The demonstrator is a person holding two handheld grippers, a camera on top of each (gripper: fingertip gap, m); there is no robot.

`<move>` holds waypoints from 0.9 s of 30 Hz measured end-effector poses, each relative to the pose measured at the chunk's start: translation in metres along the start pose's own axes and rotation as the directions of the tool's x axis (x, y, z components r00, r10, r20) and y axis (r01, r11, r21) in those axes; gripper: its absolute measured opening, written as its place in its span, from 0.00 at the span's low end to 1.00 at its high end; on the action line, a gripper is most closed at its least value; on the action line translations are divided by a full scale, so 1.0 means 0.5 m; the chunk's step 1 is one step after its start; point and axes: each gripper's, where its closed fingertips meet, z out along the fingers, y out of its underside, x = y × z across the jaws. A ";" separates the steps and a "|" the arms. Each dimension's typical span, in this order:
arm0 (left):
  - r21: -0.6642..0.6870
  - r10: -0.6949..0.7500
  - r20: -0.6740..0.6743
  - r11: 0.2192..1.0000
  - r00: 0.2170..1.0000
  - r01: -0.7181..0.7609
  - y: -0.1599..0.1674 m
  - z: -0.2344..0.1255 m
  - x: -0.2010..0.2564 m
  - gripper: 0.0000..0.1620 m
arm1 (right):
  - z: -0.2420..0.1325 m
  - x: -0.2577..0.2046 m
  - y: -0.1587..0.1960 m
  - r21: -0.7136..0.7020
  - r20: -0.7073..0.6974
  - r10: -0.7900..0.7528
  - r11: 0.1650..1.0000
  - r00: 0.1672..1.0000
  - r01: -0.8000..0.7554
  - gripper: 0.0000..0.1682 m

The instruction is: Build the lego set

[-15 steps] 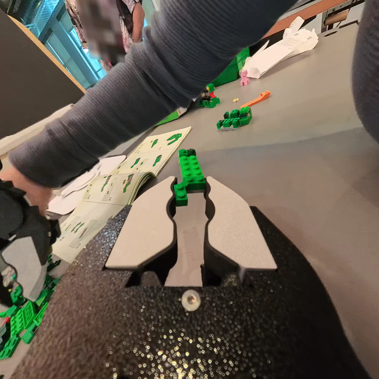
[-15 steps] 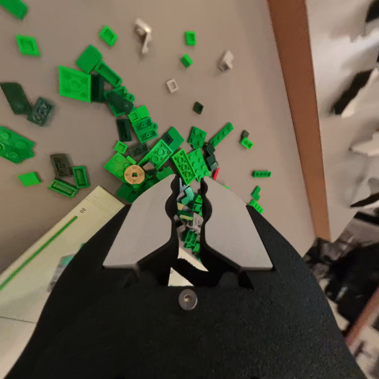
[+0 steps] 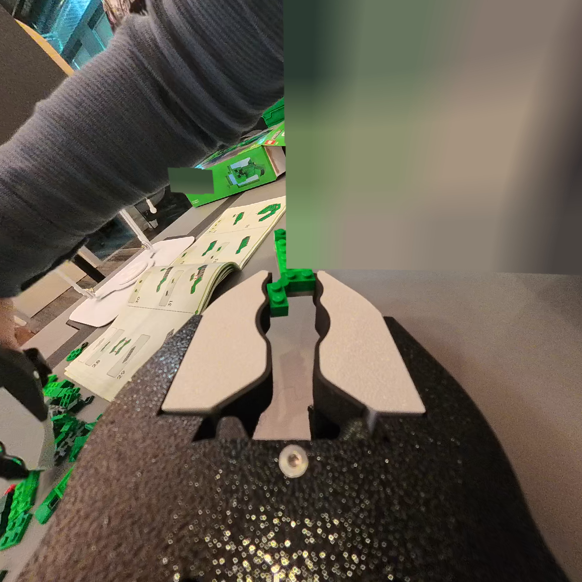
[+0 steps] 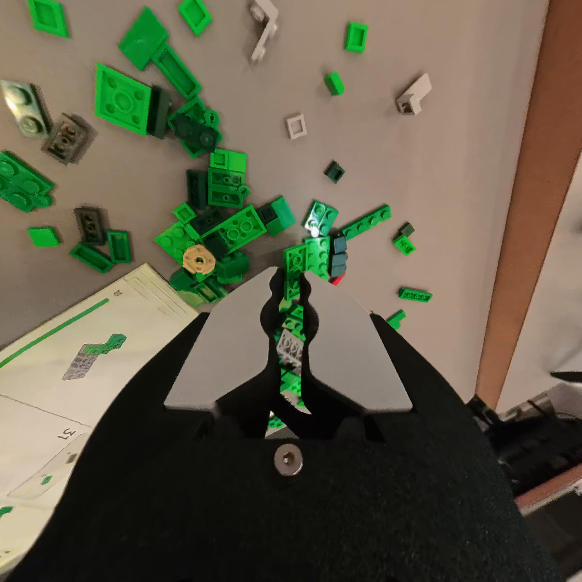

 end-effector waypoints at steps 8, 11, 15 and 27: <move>0.018 -0.019 0.019 1.000 1.000 0.019 -0.004 -0.005 -0.008 0.14 | -0.206 -0.142 0.058 0.105 -0.249 0.269 0.962 0.930 -0.251 0.05; 0.024 -0.038 0.040 0.999 0.998 0.037 -0.005 -0.008 -0.017 0.14 | -0.293 -0.296 0.061 0.165 -0.351 0.409 0.913 0.842 -0.374 0.05; -0.075 -0.075 0.101 0.994 0.992 0.083 0.026 -0.005 -0.044 0.15 | -0.354 -0.499 0.034 0.288 -0.446 0.628 0.775 0.638 -0.562 0.05; -0.381 -0.356 -0.020 0.867 0.934 0.322 0.069 0.094 0.026 0.14 | -0.350 -0.613 -0.061 0.767 -0.267 0.958 0.277 0.105 -0.578 0.05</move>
